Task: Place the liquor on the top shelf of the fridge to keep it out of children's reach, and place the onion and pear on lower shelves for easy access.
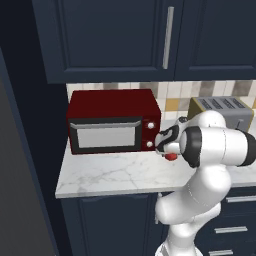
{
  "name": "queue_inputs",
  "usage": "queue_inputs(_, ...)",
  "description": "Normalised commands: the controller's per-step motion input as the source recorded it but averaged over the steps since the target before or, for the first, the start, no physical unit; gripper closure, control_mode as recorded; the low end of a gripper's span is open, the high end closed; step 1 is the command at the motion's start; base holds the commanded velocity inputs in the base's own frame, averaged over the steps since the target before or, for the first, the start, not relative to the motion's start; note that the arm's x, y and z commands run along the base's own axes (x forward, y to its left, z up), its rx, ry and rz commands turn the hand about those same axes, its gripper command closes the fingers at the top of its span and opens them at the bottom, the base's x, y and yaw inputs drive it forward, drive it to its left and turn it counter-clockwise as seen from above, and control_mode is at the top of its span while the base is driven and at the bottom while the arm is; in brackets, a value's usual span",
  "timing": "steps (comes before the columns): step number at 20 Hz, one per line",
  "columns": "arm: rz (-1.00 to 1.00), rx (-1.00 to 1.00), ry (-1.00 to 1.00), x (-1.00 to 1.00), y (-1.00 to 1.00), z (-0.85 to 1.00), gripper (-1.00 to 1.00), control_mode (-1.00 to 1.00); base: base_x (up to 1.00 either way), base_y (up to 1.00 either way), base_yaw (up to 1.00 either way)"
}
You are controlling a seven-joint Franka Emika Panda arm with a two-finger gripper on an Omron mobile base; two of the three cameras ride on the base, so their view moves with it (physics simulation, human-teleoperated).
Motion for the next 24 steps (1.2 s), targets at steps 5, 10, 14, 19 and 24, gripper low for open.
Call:
queue_inputs(5, 0.00, 0.00, 0.00, -0.03, -0.07, -0.16, -1.00, -1.00, 0.00, 0.00, 0.00)
queue_inputs(10, 0.00, 0.00, 0.00, -0.15, -0.03, -0.20, -1.00, -1.00, 0.00, 0.00, 0.00)
queue_inputs(14, 0.00, 0.00, 0.01, -0.28, -0.03, -0.21, -1.00, -1.00, 0.00, 0.00, 0.00)
queue_inputs(19, 0.00, 0.00, 0.01, -0.34, 0.00, -0.22, -1.00, -1.00, 0.00, 0.00, 0.00)
queue_inputs(24, 0.00, 0.00, 0.00, -0.23, 0.00, -0.24, -1.00, -1.00, 0.00, 0.00, 0.00)
